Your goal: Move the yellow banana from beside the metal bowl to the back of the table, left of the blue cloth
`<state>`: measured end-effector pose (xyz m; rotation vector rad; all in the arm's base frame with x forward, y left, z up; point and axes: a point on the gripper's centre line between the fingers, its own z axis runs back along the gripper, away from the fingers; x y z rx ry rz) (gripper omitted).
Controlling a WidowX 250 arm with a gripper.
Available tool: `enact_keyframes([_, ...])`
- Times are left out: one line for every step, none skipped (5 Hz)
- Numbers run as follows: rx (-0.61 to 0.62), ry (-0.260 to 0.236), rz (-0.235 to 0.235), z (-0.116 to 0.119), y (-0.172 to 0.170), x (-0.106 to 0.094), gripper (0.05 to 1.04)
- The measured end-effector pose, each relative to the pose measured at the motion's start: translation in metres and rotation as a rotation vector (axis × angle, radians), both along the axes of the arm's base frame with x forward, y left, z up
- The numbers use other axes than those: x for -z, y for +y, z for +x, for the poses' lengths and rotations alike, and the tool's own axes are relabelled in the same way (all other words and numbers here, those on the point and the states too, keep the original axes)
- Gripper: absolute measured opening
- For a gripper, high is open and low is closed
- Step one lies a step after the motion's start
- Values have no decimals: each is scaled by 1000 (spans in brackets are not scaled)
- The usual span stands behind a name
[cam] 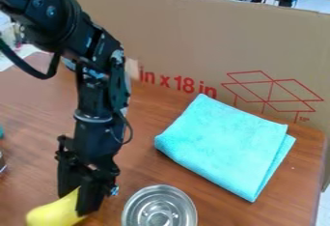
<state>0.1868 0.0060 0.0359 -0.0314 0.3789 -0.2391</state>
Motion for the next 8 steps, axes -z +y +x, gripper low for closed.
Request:
enact_keyframes([-3,-105,31,31,5,-30,564])
enact_keyframes([-25,-178,61,59,25,-60,564])
enact_keyframes([-142,-261,80,71,60,-68,564])
enact_keyframes([-239,-324,115,82,88,-67,564])
enact_keyframes([-303,-353,131,91,101,-61,564])
enact_keyframes([-339,-355,114,108,104,-47,564])
enact_keyframes([-362,-377,71,135,108,-31,564])
enact_keyframes([-378,-399,17,166,112,-20,564])
